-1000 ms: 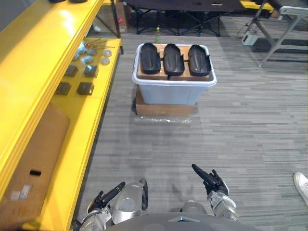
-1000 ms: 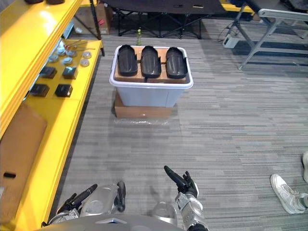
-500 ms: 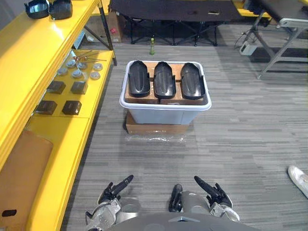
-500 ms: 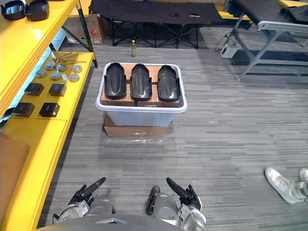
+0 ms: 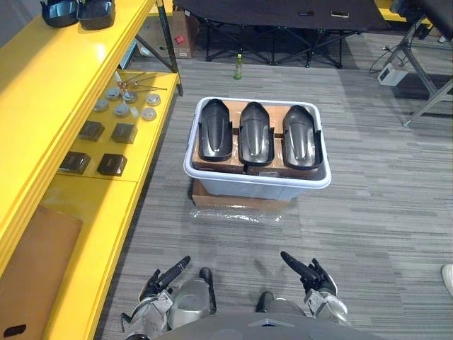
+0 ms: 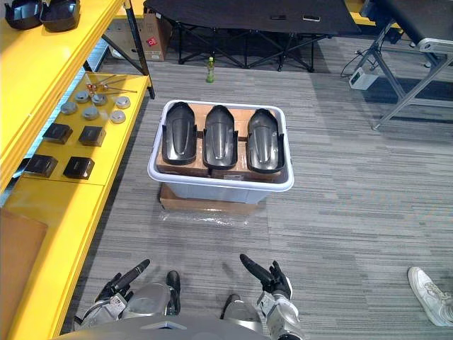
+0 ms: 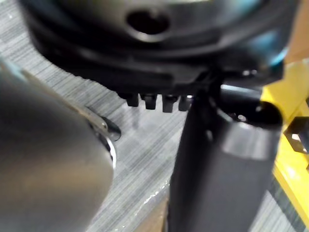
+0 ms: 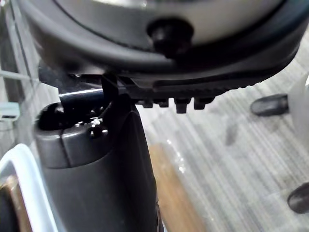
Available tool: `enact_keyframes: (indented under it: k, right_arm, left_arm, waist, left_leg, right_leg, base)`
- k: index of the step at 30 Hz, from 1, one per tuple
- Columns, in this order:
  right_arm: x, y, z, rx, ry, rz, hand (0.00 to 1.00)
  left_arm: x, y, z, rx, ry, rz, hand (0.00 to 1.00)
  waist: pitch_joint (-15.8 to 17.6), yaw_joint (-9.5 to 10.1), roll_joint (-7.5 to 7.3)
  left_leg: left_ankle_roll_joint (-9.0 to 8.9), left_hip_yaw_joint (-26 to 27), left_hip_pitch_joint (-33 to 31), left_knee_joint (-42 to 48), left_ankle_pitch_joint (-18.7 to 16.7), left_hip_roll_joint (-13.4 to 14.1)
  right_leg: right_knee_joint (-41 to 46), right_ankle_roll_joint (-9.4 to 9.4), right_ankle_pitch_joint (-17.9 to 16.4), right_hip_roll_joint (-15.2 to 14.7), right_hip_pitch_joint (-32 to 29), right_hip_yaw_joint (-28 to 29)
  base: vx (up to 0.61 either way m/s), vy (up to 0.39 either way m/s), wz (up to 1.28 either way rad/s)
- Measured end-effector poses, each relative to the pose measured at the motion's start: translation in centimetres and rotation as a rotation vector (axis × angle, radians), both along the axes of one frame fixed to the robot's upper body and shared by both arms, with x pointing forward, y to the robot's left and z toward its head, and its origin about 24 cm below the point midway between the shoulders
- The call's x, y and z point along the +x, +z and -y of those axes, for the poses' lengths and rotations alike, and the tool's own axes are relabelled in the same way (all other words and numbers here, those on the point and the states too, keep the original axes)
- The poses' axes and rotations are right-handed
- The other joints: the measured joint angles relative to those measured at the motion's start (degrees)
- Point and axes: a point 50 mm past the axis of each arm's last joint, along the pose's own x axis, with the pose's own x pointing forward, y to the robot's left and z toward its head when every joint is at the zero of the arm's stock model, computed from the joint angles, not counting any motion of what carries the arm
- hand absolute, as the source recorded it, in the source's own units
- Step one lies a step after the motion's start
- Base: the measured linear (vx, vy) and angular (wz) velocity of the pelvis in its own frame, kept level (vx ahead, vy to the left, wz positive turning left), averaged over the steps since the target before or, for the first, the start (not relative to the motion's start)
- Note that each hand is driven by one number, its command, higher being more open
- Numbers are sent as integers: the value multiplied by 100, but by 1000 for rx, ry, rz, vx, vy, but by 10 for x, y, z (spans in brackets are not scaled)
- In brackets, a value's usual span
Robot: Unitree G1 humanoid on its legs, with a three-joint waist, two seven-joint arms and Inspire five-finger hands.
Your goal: Walk over and take three plastic housings, then place them on the shelf
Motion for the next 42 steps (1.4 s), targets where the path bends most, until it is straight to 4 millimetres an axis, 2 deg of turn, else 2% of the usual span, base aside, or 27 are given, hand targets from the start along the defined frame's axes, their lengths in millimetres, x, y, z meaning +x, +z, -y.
enact_keyframes:
  k: [4,6,8,10,12,14,16,17,19,20,21,22,23,24,26,27,29,30,31,33,34,35,36,37,39,41,42]
  right_arm:
    - [12,5,-4,-13,62,44,100]
    - [11,4,-5,-15,74,39,100]
    - [6,2,-10,-15,79,21,100]
    - [-7,-3,-17,-3,84,-14,100]
    - [-8,-4,-21,-7,87,-25,100]
    - [-9,-4,-18,-19,74,-29,100]
    - [-7,-3,-13,-33,59,-24,100]
    - [-8,-3,-13,-38,66,-25,100]
    - [-14,-5,-15,-54,90,-39,100]
    - [-25,-9,-18,-46,91,-72,100]
    - [-27,-11,-15,-36,69,-85,100]
    - [-23,-9,-9,-57,72,-83,100]
    - [-23,-7,0,-88,71,-82,100]
    - [-15,-3,12,-128,72,-69,100]
    - [-16,-2,20,-156,60,-79,100]
    - [-18,-2,22,-162,54,-85,100]
    - [-23,-3,24,-161,45,-98,100]
    - [-25,-3,27,-159,21,-97,100]
    - [-29,-3,29,-147,-36,-89,100]
    - [-31,-2,31,-137,-97,-65,100]
    - [-32,1,38,-143,-181,-28,100]
    - [-31,3,40,-148,-205,-14,100]
    - [-29,5,43,-148,-237,10,100]
    - [-25,6,36,-130,-255,40,100]
    - [-17,9,27,-107,-240,82,100]
    - [-8,12,24,-103,-209,116,100]
    - [-4,15,25,-110,-202,139,100]
  left_arm:
    - [8,1,4,5,-36,9,100]
    - [8,1,3,18,-66,1,100]
    - [9,2,3,50,-121,-8,100]
    - [5,2,-2,76,-125,-26,100]
    - [4,2,-6,86,-126,-35,100]
    - [4,1,-5,92,-136,-42,100]
    - [1,1,-10,119,-151,-58,100]
    - [-3,1,-12,123,-147,-67,100]
    - [-9,0,-19,131,-135,-90,100]
    - [-12,0,-25,143,-134,-93,100]
    - [-16,-1,-28,146,-123,-104,100]
    - [-17,-2,-23,133,-119,-107,100]
    - [-20,-5,-13,99,-107,-103,100]
    - [-18,-6,-5,62,-78,-81,100]
    - [-19,-7,2,43,-54,-59,100]
    - [-17,-6,4,44,-56,-45,100]
    - [-15,-6,6,43,-59,-24,100]
    - [-14,-5,7,42,-66,-16,100]
    - [-11,-4,7,40,-72,-2,100]
    - [-8,-4,10,36,-84,4,100]
    - [-5,-3,14,24,-102,21,100]
    - [-5,-3,16,17,-105,22,100]
    - [-4,-3,16,13,-105,24,100]
    - [-1,0,9,32,-111,37,100]
    - [1,2,0,57,-116,38,100]
    - [2,3,-4,82,-138,35,100]
    - [4,4,-6,93,-141,35,100]
  waist:
    - [21,5,-37]
    - [31,-15,-46]
    - [43,-109,-50]
    - [4,-133,-128]
    - [-34,-130,-190]
    - [-54,-134,-134]
    - [-47,-124,-45]
    - [-52,-129,-43]
    - [-100,-139,-131]
    - [-199,-118,-293]
    - [-224,-118,-280]
    - [-248,-118,-127]
    - [-293,-138,66]
    - [-239,-168,200]
    - [-268,-160,284]
    - [-257,-167,366]
    - [-245,-156,435]
    - [-226,-158,470]
    - [-217,-162,460]
    - [-204,-198,442]
    - [-196,-301,449]
    - [-190,-325,460]
    - [-144,-301,415]
    - [-100,-292,220]
    - [-85,-272,-50]
    - [-106,-265,-188]
    - [-109,-288,-193]
  left_leg:
    - [38,-111,17,208,-331,-33]
    - [83,-166,42,317,-533,-24]
    - [131,-350,167,282,-546,-21]
    - [172,-410,272,297,-552,-16]
    - [111,-422,335,301,-577,40]
    - [26,-421,355,324,-644,256]
    - [-254,-431,445,337,-757,730]
    - [-331,-448,457,345,-775,838]
    - [-645,-532,501,418,-879,1077]
    - [-823,-598,545,426,-918,1080]
    - [-1056,-698,567,570,-1004,1219]
    - [-1058,-729,563,585,-982,1365]
    - [-1090,-751,570,541,-926,1490]
    - [-1175,-839,561,625,-671,1534]
    - [-957,-998,202,1267,-219,1559]
    - [-956,-1048,-76,1854,134,1639]
    - [-986,-1078,-439,2636,502,1772]
    - [-1043,-1040,-673,3191,350,1795]
    - [-1088,-774,-767,3281,11,1716]
    - [-1087,-522,-722,2695,-182,1537]
    - [-1029,-378,-506,1172,-70,1175]
    - [-981,-399,-415,680,119,1070]
    - [-635,-369,-267,268,340,949]
    - [-664,-260,-87,-33,430,748]
    - [-507,35,75,-510,571,522]
    - [-388,220,201,-854,662,289]
    - [-326,247,290,-1030,703,138]
  right_leg:
    - [322,57,-195,-72,-33,6]
    - [1146,104,-402,-233,-268,17]
    - [2379,114,-390,-456,-739,58]
    - [2243,-10,-508,-595,-752,-28]
    - [1762,-8,-506,-667,-747,-154]
    - [1595,32,-461,-740,-937,-236]
    - [1622,134,-353,-738,-1246,-157]
    - [1622,139,-294,-732,-1286,-128]
    - [1489,279,74,-709,-1259,-78]
    - [1200,400,402,-711,-1127,-170]
    - [1198,318,382,-608,-1009,-266]
    - [1303,210,319,-496,-1053,-322]
    - [1460,154,53,-383,-1137,-324]
    - [1737,89,-196,-357,-1191,-347]
    - [1664,-24,-337,-308,-1031,-445]
    - [1450,-58,-351,-226,-793,-519]
    - [1151,-133,-324,-101,-470,-616]
    - [956,-163,-305,-27,-210,-681]
    - [765,-169,-275,5,5,-711]
    - [621,-114,-233,-3,90,-748]
    - [478,-21,-177,-6,133,-778]
    - [454,15,-168,-3,125,-760]
    - [432,98,-161,-23,112,-653]
    - [315,222,-88,-180,127,-547]
    - [145,383,18,-382,-3,-386]
    - [104,490,115,-549,-106,-275]
    - [109,523,136,-672,-106,-257]
  base:
    - [51,49,-3]
    - [3,70,9]
    - [-8,69,37]
    - [43,24,31]
    - [52,-47,5]
    - [57,-109,-11]
    - [108,-243,-21]
    - [104,-247,-8]
    - [146,-326,11]
    - [263,-531,24]
    - [238,-448,17]
    - [226,-392,3]
    - [199,-319,-1]
    - [182,-323,4]
    - [177,-330,17]
    - [187,-307,18]
    - [195,-245,13]
    - [239,-199,3]
    - [201,-106,-3]
    - [144,-7,-2]
    - [151,96,1]
    - [147,136,-15]
    - [139,175,-30]
    - [109,137,-35]
    - [117,159,-43]
    - [139,164,-35]
    - [133,126,-11]
